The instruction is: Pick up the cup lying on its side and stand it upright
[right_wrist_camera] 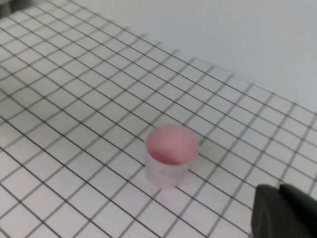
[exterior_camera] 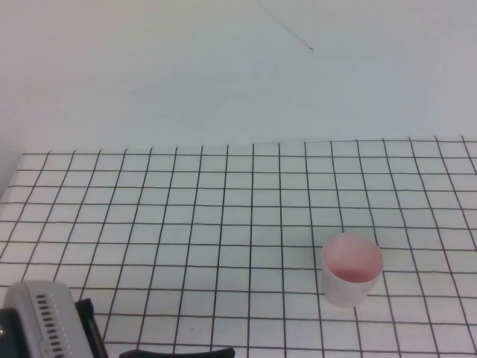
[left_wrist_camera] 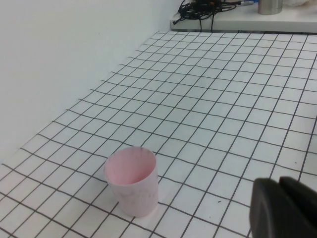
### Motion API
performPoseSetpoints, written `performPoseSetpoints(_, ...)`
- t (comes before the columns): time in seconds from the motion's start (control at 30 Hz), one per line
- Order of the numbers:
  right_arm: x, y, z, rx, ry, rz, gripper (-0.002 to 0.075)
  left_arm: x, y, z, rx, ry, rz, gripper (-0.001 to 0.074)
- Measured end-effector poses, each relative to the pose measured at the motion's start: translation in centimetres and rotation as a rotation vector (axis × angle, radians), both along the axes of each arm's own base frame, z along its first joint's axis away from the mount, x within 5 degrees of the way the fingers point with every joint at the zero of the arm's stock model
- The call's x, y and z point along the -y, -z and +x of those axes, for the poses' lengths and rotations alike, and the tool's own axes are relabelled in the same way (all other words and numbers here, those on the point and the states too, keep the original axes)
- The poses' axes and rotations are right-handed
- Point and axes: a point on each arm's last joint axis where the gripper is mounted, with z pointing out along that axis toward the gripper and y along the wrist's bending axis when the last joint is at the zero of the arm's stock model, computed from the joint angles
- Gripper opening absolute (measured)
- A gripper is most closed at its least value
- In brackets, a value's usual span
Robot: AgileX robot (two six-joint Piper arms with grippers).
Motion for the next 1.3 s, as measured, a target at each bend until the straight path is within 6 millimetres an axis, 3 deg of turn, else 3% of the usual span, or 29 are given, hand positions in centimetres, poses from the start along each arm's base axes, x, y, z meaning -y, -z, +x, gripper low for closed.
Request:
performPoseSetpoints(0.2, 2.4, 4.1, -3.0, 0.045, 0.164, 0.055, 0.0002, 0.0, 0.0, 0.0, -0.003, 0.0, -0.001, 0.0001)
performPoseSetpoints(0.43, 3.0, 6.7, -4.6, 0.053, 0.212, 0.21, 0.0001, 0.0, 0.0, 0.0, -0.007, -0.001, -0.002, 0.0001)
performPoseSetpoints(1.2, 2.9, 6.6, -4.6, 0.05, 0.213, 0.246, 0.0001, 0.0, 0.0, 0.0, -0.007, 0.002, -0.005, 0.0)
performPoseSetpoints(1.3, 2.9, 6.6, -4.5, 0.047, 0.214, 0.245, 0.0001, -0.5, -0.2, 0.0, -0.069, -0.03, -0.021, 0.0)
